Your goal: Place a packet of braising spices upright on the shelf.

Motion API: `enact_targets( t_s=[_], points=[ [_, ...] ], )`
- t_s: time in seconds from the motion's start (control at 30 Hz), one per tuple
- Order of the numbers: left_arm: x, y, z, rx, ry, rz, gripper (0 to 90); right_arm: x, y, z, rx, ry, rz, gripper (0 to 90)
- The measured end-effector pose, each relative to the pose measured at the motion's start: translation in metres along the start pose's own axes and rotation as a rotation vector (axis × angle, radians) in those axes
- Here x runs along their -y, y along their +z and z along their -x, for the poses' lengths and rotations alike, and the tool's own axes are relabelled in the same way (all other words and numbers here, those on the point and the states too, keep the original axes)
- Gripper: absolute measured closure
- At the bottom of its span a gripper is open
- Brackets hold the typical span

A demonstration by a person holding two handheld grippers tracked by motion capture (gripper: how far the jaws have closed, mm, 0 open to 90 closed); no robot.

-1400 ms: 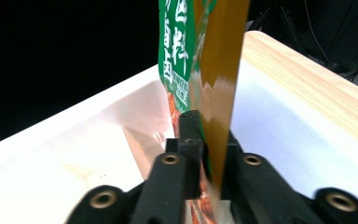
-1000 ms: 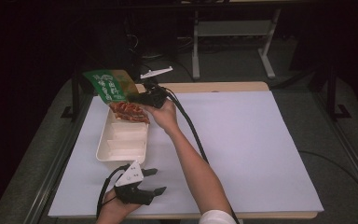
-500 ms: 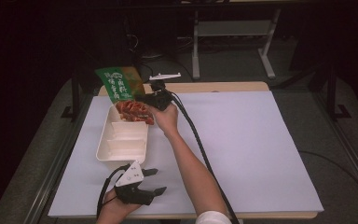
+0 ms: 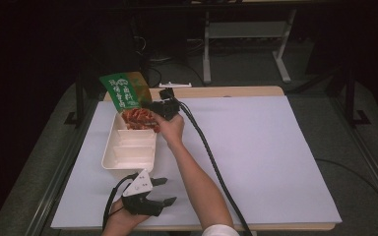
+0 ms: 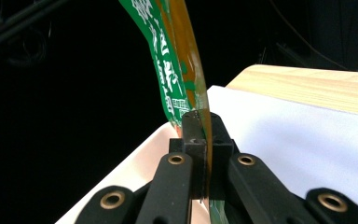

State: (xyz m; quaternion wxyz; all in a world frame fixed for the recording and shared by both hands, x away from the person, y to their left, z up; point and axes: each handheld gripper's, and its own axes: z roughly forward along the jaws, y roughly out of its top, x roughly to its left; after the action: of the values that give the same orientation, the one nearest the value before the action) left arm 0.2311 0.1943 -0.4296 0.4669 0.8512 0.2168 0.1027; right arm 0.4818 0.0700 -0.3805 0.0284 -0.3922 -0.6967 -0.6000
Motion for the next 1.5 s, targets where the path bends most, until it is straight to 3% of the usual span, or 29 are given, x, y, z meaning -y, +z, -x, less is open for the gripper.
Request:
enact_targets(
  t_s=[0.1,0.2,0.27,0.37,0.47,0.53,0.73,0.93,1.5],
  points=[
    [0.000,-0.001,0.000,-0.001,0.002,0.001,31.4,0.009,0.000,0.004,0.026,0.005,0.024,89.3],
    [0.000,0.000,0.000,0.000,0.001,-0.001,31.4,0.019,-0.001,0.007,0.019,0.023,0.049,89.2],
    [0.000,0.000,0.000,0.000,0.001,-0.001,31.4,0.023,-0.001,0.008,-0.002,-0.002,0.050,89.1],
    [0.000,0.001,0.001,0.002,0.000,-0.004,31.4,0.020,-0.002,0.004,-0.002,-0.073,0.022,88.8],
    [0.000,0.002,0.001,0.004,0.002,-0.006,31.4,0.017,-0.002,0.004,-0.010,-0.099,-0.003,87.8],
    [0.000,0.002,0.002,0.004,0.005,-0.010,31.3,0.014,-0.007,0.001,0.014,-0.144,-0.034,84.5],
    [0.000,0.003,0.002,0.003,0.006,-0.010,31.1,0.009,-0.018,-0.001,0.018,-0.175,-0.072,70.4],
    [0.000,0.002,0.001,0.000,0.007,-0.012,30.6,0.005,-0.026,-0.005,0.020,-0.202,-0.098,64.2],
    [0.000,0.003,0.004,-0.006,0.018,-0.012,29.4,-0.001,-0.075,-0.004,0.066,-0.243,-0.127,59.3]
  ],
)
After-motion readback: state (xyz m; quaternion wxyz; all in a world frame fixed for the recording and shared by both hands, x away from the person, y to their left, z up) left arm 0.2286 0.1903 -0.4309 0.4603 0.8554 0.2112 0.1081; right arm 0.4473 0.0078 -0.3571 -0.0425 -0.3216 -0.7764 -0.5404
